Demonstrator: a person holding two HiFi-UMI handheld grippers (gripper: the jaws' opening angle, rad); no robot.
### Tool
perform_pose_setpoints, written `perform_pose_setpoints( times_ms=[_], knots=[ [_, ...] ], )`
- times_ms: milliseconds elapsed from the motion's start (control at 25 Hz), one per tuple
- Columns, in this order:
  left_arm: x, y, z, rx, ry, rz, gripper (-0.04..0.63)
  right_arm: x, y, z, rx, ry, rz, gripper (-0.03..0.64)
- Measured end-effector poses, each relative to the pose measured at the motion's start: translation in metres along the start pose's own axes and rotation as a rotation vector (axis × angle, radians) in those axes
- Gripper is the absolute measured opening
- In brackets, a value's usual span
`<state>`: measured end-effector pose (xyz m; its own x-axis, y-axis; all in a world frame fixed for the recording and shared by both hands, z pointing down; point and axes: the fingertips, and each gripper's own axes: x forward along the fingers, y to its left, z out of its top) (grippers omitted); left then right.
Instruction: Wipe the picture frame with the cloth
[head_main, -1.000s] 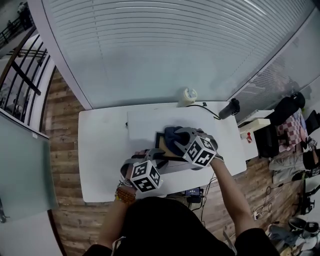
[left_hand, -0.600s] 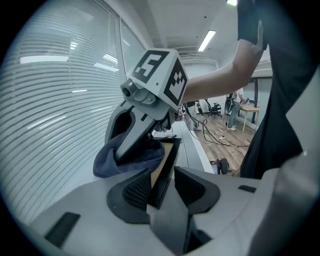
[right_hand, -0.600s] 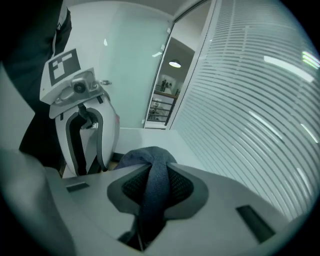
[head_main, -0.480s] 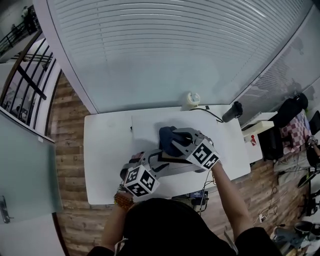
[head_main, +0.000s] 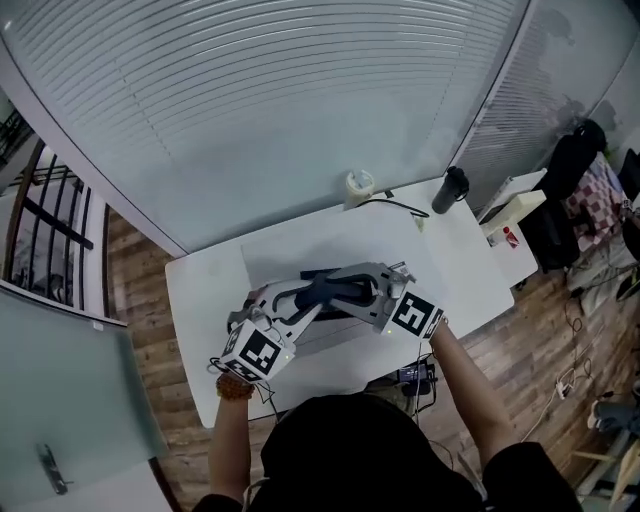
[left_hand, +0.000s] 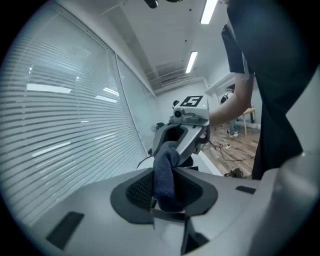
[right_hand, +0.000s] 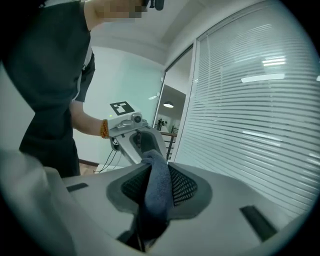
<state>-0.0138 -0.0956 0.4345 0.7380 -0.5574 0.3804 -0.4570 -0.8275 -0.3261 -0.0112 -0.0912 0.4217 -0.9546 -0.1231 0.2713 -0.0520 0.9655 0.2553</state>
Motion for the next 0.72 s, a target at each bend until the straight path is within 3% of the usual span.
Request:
perform_pose_setpoints(
  times_ms=[40,120,200,280,400,520,720],
  knots=[
    [0.002,0.005,-0.004,0.020,0.040,0.018,0.099,-0.007,0.000,-0.005,0.006,0.004,0.003,0.086],
    [0.007,0.018,-0.019,0.068,0.151,0.060,0.089,-0.022,0.000,-0.023,0.019,0.038,-0.005,0.142],
    [0.012,0.033,-0.035,0.111,0.261,0.080,0.086,-0.032,0.001,-0.053,0.016,0.144,-0.018,0.162],
    [0.019,0.040,-0.046,0.145,0.345,0.055,0.084,-0.035,0.004,-0.082,0.008,0.268,-0.020,0.196],
    [0.041,0.035,-0.060,0.188,0.435,-0.029,0.082,-0.029,0.007,-0.104,0.027,0.350,-0.035,0.213],
    [0.054,0.027,-0.070,0.155,0.478,-0.083,0.075,-0.019,0.002,-0.108,0.064,0.374,-0.075,0.213],
    [0.052,0.019,-0.072,0.076,0.458,-0.128,0.069,-0.013,-0.007,-0.122,0.220,0.410,-0.076,0.213]
  ],
)
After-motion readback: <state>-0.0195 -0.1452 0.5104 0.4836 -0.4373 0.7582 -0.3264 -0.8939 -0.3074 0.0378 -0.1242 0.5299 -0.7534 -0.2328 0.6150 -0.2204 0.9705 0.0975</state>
